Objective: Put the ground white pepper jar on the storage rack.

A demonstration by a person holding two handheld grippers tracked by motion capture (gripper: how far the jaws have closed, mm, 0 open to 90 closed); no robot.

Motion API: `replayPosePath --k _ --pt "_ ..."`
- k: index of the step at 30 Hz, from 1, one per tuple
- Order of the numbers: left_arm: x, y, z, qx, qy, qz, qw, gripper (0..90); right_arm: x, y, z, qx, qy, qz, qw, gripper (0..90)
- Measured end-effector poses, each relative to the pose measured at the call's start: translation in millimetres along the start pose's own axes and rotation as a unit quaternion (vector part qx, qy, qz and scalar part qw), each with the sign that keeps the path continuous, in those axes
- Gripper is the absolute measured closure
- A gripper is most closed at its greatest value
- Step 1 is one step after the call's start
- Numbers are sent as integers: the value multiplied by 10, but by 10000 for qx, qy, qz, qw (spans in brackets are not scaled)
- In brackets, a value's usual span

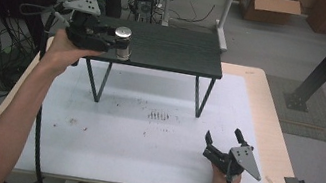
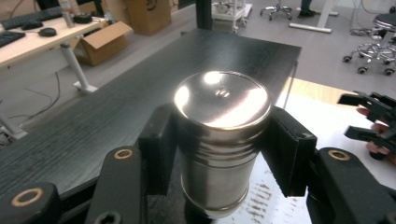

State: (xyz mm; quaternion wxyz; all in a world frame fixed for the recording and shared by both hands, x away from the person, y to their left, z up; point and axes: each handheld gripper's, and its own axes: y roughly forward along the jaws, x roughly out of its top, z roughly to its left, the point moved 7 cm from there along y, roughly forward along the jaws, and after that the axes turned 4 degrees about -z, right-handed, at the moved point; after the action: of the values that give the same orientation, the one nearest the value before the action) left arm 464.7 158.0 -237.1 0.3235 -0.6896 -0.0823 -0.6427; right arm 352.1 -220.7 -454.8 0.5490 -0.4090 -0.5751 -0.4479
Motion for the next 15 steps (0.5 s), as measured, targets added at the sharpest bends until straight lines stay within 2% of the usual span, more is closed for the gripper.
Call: replayPosePath --k 5,12,15 --pt "17 93 99 17 -52 28 10000 491 -1 1 0 1 0 3 10000 38" --pt "48 236 164 -9 -130 -51 9999 490 -1 1 0 -1 3 8 10000 39" --pt "36 292 196 29 -131 3 9999 491 -1 1 -1 -1 1 11 10000 39"
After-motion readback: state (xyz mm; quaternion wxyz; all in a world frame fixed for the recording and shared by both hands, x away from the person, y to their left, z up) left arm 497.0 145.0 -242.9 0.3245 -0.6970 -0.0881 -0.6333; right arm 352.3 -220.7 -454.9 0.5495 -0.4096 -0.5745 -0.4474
